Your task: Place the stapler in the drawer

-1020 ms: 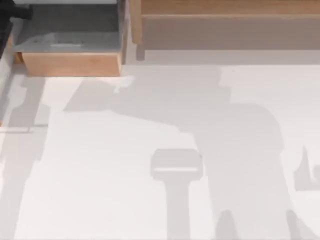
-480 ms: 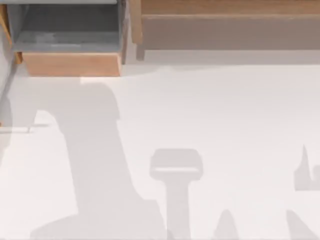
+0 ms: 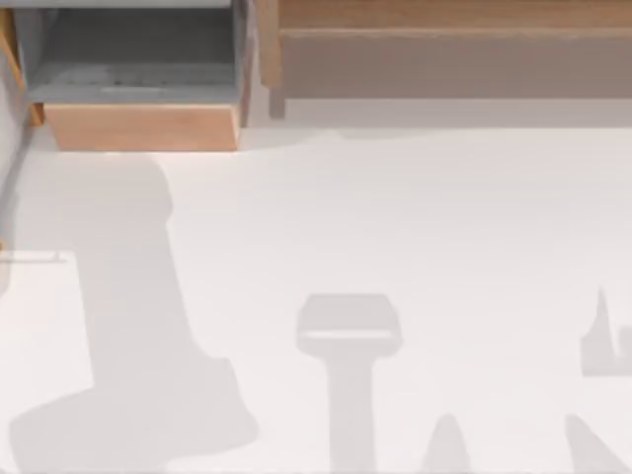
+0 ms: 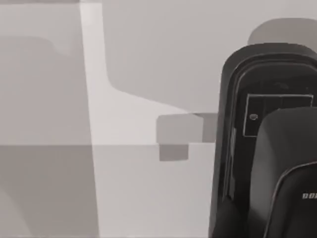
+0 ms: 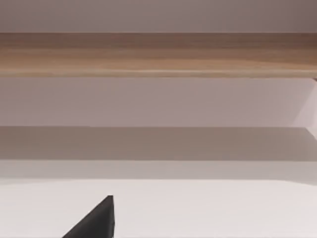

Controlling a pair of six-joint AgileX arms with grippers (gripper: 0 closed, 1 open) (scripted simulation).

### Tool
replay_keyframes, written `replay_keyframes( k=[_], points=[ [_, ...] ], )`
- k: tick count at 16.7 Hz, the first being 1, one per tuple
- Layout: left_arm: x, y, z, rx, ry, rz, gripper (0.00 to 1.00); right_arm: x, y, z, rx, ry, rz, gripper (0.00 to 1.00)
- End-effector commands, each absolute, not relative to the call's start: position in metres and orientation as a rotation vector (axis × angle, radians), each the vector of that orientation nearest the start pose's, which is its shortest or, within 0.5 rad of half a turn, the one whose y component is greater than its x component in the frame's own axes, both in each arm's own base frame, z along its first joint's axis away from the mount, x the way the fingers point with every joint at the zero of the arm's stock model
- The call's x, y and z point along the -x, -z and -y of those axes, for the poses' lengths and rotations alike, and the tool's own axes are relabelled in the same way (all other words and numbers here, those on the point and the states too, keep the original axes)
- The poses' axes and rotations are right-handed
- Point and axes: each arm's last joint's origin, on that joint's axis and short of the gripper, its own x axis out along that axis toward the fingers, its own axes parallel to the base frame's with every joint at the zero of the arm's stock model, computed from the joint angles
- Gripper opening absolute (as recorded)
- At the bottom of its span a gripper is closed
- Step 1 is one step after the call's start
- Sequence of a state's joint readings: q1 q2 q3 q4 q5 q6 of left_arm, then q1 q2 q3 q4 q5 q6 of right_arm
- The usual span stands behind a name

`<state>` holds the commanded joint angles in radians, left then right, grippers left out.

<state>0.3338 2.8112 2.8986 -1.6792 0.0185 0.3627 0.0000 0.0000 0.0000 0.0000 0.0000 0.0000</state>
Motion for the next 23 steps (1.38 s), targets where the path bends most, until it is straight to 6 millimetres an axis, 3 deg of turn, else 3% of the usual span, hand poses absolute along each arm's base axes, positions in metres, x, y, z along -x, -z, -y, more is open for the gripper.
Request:
replay_keyframes(
  k=[6, 10, 13, 16, 23],
  points=[
    [-0.483, -0.17, -0.173, -0.005, 0.023, -1.571, 0.0, -0.106, -0.16, 0.001, 0.0, 0.0, 0.0, 1.0],
    [-0.481, -0.201, -0.17, -0.017, 0.013, -1.482, 0.0, -0.106, -0.16, 0.001, 0.0, 0.0, 0.0, 1.0],
    [-0.48, -0.213, -0.164, -0.041, 0.009, -1.461, 0.0, -0.106, -0.16, 0.001, 0.0, 0.0, 0.0, 1.0],
    [-0.48, -0.204, -0.168, -0.049, -0.009, -1.483, 0.0, -0.106, -0.16, 0.001, 0.0, 0.0, 0.0, 1.0],
    [-0.484, -0.161, -0.174, -0.012, 0.017, -1.579, 0.0, -0.106, -0.16, 0.001, 0.0, 0.0, 0.0, 1.0]
  ],
)
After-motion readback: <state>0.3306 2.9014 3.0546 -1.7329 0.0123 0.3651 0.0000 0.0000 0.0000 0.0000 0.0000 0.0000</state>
